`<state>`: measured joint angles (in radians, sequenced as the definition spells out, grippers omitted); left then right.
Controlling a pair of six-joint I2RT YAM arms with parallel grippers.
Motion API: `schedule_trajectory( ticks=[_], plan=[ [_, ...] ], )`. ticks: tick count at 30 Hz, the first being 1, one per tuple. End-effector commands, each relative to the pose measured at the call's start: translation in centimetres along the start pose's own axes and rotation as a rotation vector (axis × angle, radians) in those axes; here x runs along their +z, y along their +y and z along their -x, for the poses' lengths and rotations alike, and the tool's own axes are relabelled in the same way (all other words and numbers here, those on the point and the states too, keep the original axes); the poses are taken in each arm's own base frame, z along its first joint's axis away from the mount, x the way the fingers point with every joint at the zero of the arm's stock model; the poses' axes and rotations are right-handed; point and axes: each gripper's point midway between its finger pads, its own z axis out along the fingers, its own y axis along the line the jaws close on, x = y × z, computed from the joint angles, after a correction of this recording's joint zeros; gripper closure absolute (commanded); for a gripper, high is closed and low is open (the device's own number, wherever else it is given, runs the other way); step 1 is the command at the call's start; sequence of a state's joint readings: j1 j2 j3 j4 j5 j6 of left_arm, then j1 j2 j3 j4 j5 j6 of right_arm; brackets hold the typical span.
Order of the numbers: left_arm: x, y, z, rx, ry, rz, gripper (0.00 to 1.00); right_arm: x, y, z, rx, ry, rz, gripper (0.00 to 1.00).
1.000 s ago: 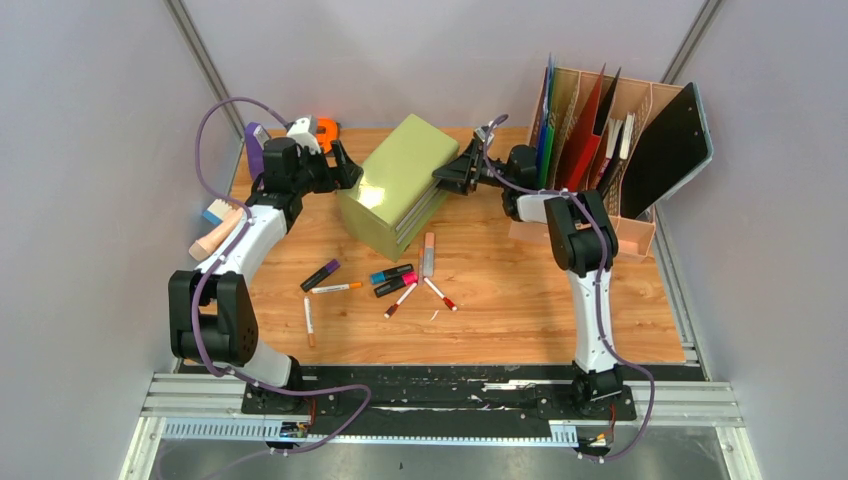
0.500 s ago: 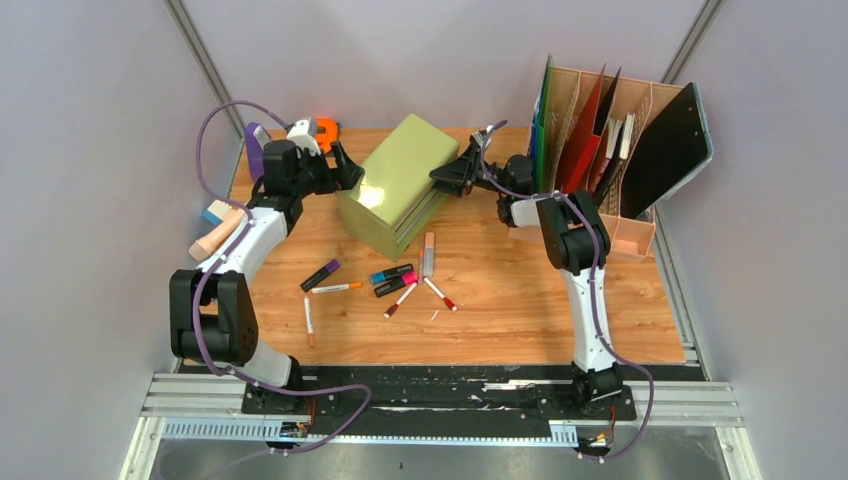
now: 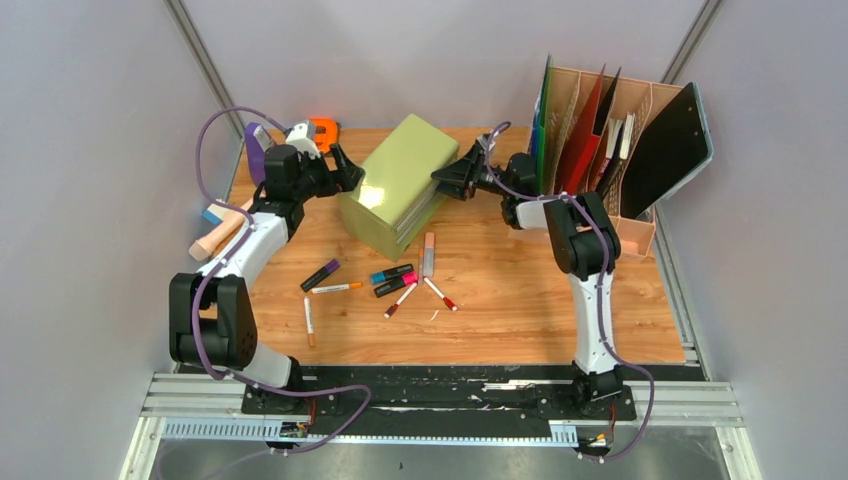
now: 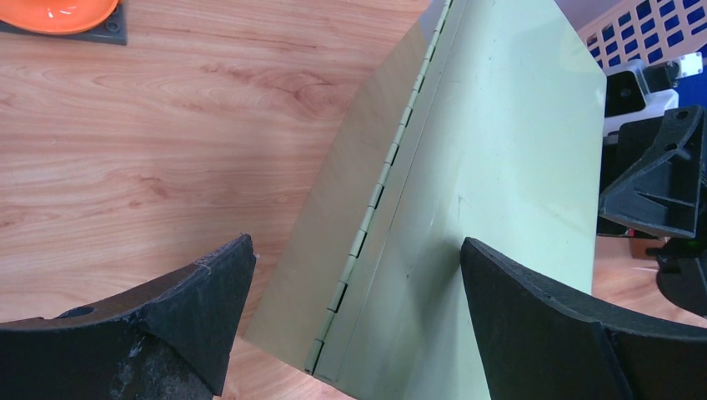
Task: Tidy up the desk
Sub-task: Open the drawer in the storage box.
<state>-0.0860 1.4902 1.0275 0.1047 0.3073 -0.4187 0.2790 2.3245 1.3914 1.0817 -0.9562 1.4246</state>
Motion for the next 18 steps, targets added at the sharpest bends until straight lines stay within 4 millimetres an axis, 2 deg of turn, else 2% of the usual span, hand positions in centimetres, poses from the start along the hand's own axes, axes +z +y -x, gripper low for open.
schedule_trajectory(
  ticks=[1, 10, 18],
  plan=[
    [-0.7, 1.0, -1.6, -0.017, 0.043, 0.066, 0.00, -1.2, 1.1, 0.9, -0.079, 0.006, -0.083, 1.00],
    [-0.8, 1.0, -1.3, 0.001, 0.042, 0.084, 0.00, -1.7, -0.2, 1.8, -0.063, 0.039, -0.279, 1.00],
    [-0.8, 1.0, -1.4, 0.009, 0.046, 0.082, 0.00, -2.1, 0.7, 1.8, -0.090, 0.045, -0.300, 1.00]
  ],
)
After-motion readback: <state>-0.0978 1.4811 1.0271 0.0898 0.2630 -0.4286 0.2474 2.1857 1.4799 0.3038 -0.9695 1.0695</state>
